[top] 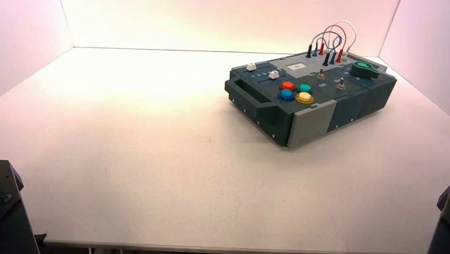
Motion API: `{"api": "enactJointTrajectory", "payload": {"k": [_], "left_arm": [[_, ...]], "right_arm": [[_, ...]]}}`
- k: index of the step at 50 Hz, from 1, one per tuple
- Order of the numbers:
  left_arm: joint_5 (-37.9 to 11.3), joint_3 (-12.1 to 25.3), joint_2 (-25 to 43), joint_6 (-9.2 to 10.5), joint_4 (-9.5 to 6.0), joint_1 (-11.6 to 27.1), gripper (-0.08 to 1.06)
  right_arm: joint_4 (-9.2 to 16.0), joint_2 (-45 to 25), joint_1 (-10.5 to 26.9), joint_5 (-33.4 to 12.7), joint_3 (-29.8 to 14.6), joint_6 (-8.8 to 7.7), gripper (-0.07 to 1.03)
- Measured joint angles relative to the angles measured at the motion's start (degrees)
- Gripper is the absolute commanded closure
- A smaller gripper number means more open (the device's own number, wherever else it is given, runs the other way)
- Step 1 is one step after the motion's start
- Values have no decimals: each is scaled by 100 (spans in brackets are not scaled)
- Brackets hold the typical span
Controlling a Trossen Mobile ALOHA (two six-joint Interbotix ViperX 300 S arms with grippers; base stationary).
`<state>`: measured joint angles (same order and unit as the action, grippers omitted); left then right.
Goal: Move the top slider to position 1.
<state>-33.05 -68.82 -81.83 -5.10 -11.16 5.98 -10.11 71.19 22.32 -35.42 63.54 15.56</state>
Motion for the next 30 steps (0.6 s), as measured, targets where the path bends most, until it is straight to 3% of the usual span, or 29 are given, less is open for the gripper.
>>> {"api": "enactJointTrajectory", "payload": {"k": [25, 30], "left_arm": [[0, 0, 9, 0, 9, 0, 101], [0, 0, 35, 0, 0, 0, 101]], "right_arm": [[9, -62, 0, 0, 0, -9, 98], [176, -475, 0, 53, -35, -9, 98]]}}
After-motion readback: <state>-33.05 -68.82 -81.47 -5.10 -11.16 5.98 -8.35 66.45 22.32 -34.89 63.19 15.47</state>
